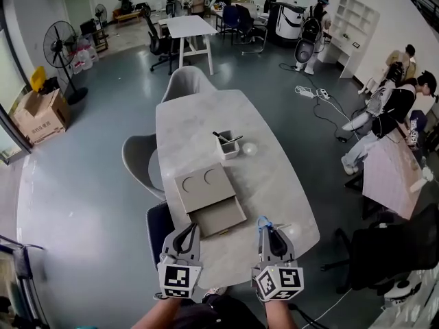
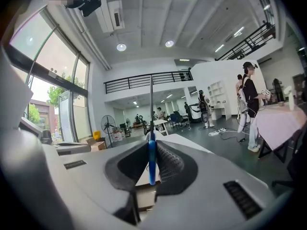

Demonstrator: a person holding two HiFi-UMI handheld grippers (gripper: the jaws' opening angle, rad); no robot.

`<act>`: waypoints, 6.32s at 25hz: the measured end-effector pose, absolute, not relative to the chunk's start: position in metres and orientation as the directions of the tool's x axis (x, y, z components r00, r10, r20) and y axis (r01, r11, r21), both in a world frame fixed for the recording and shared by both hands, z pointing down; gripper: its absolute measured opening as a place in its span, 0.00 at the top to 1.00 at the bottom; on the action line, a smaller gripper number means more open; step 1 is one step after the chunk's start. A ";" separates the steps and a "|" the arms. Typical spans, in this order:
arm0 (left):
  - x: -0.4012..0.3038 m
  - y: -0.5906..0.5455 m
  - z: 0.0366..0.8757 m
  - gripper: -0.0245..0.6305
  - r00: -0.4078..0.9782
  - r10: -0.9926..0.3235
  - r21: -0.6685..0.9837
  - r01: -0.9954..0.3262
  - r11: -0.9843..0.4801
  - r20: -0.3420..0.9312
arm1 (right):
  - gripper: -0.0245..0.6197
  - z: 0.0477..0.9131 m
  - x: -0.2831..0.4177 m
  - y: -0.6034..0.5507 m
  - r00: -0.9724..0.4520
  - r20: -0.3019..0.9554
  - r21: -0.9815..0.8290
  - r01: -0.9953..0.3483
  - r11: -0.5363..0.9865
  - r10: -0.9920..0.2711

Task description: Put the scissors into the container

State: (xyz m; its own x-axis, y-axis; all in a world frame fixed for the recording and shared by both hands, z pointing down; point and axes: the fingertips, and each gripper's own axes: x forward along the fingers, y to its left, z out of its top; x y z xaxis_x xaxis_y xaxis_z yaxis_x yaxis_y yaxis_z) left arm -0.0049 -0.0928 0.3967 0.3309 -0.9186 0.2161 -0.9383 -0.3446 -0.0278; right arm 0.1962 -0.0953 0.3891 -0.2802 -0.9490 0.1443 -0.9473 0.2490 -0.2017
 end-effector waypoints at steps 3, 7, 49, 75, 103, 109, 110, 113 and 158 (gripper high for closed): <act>-0.005 -0.100 0.398 0.93 0.319 -0.922 -0.030 -0.942 -0.333 0.221 | 0.90 0.390 0.195 -0.109 -0.295 0.152 -0.205 -0.943 0.261 -0.944; -0.006 -0.107 0.405 0.93 0.317 -0.919 -0.029 -0.943 -0.333 0.233 | 0.90 0.397 0.190 -0.123 -0.303 0.159 -0.220 -0.939 0.265 -0.940; -0.041 -0.199 0.560 0.93 0.461 -0.762 0.006 -0.857 -0.515 0.455 | 0.90 0.679 0.049 -0.203 -0.507 0.571 -0.795 -0.539 -0.279 -0.646; -0.042 -0.220 0.594 0.93 0.455 -0.727 0.023 -0.855 -0.519 0.513 | 0.77 0.723 0.035 -0.206 -0.531 0.684 -0.716 -0.363 -0.596 -0.500; -0.029 -0.213 0.589 0.93 0.457 -0.729 0.038 -0.858 -0.512 0.509 | 0.76 0.699 0.036 -0.200 -0.382 0.815 -0.444 -0.895 -0.046 -0.435; -0.027 -0.210 0.592 0.93 0.448 -0.731 0.059 -0.869 -0.491 0.515 | 0.95 0.685 0.050 -0.207 -0.321 0.792 -0.347 -0.937 0.050 -0.520; -0.026 -0.210 0.591 0.93 0.447 -0.731 0.067 -0.872 -0.486 0.515 | 0.95 0.680 0.052 -0.209 -0.316 0.781 -0.331 -0.941 0.073 -0.538; -0.024 -0.207 0.584 0.93 0.444 -0.736 0.096 -0.881 -0.464 0.511 | 0.96 0.657 0.056 -0.213 -0.318 0.733 -0.303 -0.944 0.130 -0.602; 0.001 -0.109 0.321 0.93 0.380 -0.925 -0.068 -0.922 -0.381 0.021 | 0.97 0.328 0.123 -0.114 -0.324 -0.002 -0.024 -0.946 0.324 -0.946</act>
State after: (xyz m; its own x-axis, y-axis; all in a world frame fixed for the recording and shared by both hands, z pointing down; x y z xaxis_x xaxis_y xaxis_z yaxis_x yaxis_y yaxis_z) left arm 0.0013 -0.1090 0.3208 0.3803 -0.9246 0.0215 -0.9221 -0.3808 -0.0685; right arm 0.1226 -0.1138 0.3280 -0.3236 -0.9462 -0.0016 -0.9459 0.3235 -0.0239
